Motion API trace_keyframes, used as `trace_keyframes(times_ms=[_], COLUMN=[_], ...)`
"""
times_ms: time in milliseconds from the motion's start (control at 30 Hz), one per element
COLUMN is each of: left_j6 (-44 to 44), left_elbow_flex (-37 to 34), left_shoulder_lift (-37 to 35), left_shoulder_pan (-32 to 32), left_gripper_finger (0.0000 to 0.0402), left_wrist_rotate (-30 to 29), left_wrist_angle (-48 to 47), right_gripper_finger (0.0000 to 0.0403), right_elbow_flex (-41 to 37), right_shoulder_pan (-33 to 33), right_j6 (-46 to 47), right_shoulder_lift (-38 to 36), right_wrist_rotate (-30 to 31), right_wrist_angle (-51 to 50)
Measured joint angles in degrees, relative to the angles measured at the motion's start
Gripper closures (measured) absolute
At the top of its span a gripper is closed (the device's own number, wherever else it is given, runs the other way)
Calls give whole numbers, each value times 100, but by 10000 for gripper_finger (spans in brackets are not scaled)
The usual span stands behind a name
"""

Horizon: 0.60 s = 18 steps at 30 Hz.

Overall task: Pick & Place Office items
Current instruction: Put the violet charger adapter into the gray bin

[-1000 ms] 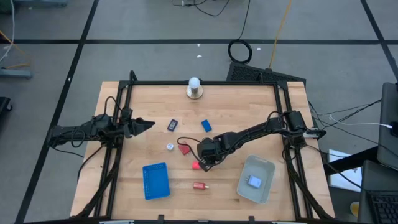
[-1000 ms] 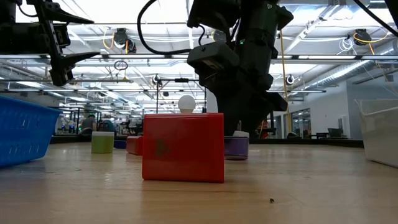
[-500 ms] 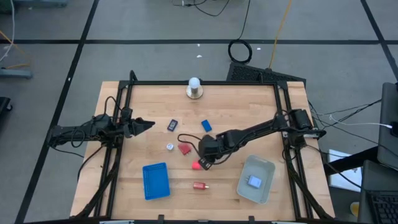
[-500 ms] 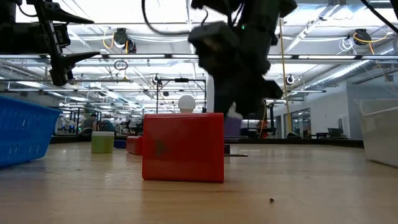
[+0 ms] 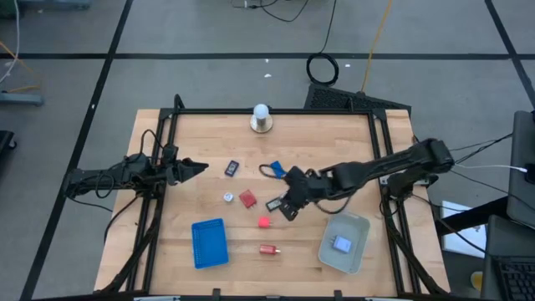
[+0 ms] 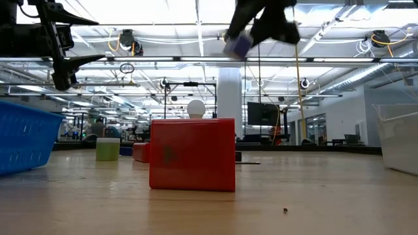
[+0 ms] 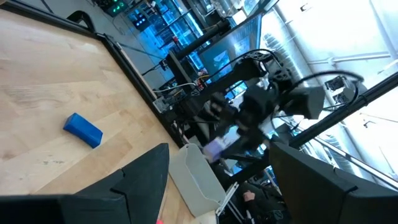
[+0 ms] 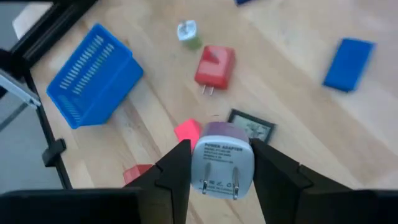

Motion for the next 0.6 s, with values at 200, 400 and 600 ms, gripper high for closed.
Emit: trace_keyframes(times_ms=[200, 400, 600], left_j6=[-2, -1, 0], left_elbow_flex=[0, 0, 0], left_shoulder_lift=[2, 0, 0], left_shoulder_pan=[0, 0, 0], left_gripper_finger=[124, 124, 124], left_wrist_rotate=[-2, -3, -13], left_wrist_angle=[-4, -4, -4], right_gripper_finger=[276, 276, 276], right_elbow_flex=[0, 0, 0], right_shoulder_pan=[270, 666, 1142], right_j6=[223, 689, 1238], right_shoulder_lift=[-649, -1057, -1242], right_wrist_rotate=[303, 300, 294], right_wrist_angle=[-879, -1845, -2611])
